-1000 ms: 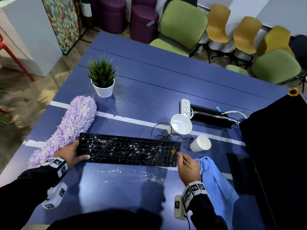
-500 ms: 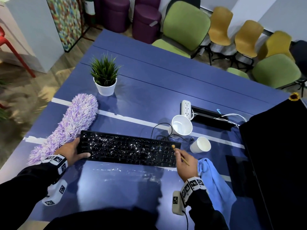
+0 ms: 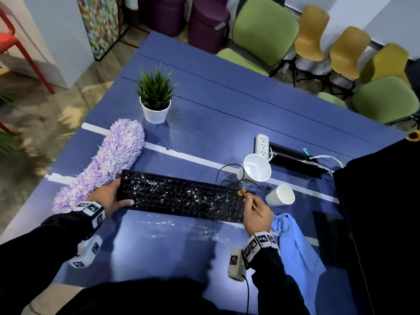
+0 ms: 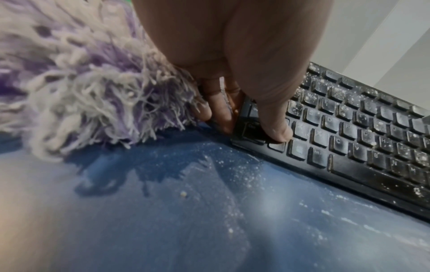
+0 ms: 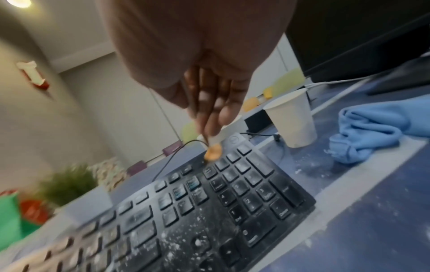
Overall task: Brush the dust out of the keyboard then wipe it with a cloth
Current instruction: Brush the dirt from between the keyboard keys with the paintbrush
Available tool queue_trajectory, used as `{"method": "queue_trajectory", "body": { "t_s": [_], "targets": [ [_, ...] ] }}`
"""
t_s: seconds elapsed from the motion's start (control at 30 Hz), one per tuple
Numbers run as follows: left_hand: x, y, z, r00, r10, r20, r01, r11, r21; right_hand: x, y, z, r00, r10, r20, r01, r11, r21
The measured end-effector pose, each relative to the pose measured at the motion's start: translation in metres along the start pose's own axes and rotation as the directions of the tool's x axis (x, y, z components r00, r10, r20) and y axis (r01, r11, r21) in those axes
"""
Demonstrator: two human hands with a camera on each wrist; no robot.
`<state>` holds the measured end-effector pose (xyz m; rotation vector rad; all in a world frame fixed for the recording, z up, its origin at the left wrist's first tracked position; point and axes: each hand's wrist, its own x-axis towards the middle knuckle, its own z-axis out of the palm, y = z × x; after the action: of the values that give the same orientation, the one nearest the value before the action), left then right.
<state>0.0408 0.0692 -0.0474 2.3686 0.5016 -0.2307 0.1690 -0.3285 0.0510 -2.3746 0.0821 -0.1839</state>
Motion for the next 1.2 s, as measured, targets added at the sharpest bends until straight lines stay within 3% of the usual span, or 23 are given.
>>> {"method": "queue_trajectory", "body": {
  "t_s": [0.07, 0.2, 0.3, 0.43, 0.57, 0.7, 0.8, 0.93, 1.07, 1.2],
  "targets": [
    [0.000, 0.003, -0.001, 1.000, 0.009, 0.001, -0.009, 1.000, 0.007, 0.001, 0.002, 0.000, 0.993, -0.063, 0.103, 0.071, 0.995, -0.074],
    [-0.004, 0.006, -0.002, 1.000, 0.017, 0.003, -0.017, 1.000, -0.005, -0.002, 0.003, -0.008, 0.994, -0.075, 0.073, 0.083, 0.990, -0.110],
    [-0.006, 0.005, -0.003, 1.000, 0.013, 0.012, -0.013, 1.000, -0.011, -0.015, 0.014, -0.004, 0.975, -0.018, 0.222, 0.058, 0.983, -0.174],
    [-0.008, 0.006, -0.002, 1.000, 0.005, 0.006, -0.004, 1.000, -0.025, -0.030, 0.015, 0.004, 0.997, 0.050, 0.064, -0.048, 0.998, -0.026],
    [-0.008, 0.007, -0.003, 1.000, -0.004, 0.009, 0.004, 1.000, -0.004, -0.043, -0.005, 0.015, 0.981, 0.114, 0.154, -0.125, 0.990, 0.063],
    [-0.006, 0.005, -0.001, 1.000, -0.017, 0.004, 0.017, 1.000, 0.008, -0.045, -0.004, 0.019, 0.975, 0.216, 0.040, -0.220, 0.964, 0.152],
    [-0.005, 0.000, 0.001, 1.000, -0.016, 0.012, 0.016, 1.000, 0.016, -0.051, -0.010, 0.025, 0.980, 0.169, 0.109, -0.180, 0.978, 0.104],
    [-0.007, -0.001, 0.000, 1.000, -0.018, 0.017, 0.018, 1.000, 0.015, -0.046, -0.012, 0.023, 0.989, 0.147, 0.013, -0.147, 0.983, 0.106],
    [-0.006, -0.001, -0.001, 0.999, -0.017, 0.034, 0.017, 1.000, 0.023, -0.048, -0.009, 0.023, 0.964, 0.195, 0.179, -0.175, 0.977, -0.123],
    [-0.006, -0.001, 0.000, 0.999, -0.021, 0.035, 0.020, 1.000, 0.012, -0.060, -0.014, 0.024, 0.992, 0.105, 0.071, -0.102, 0.994, -0.039]
  ]
}}
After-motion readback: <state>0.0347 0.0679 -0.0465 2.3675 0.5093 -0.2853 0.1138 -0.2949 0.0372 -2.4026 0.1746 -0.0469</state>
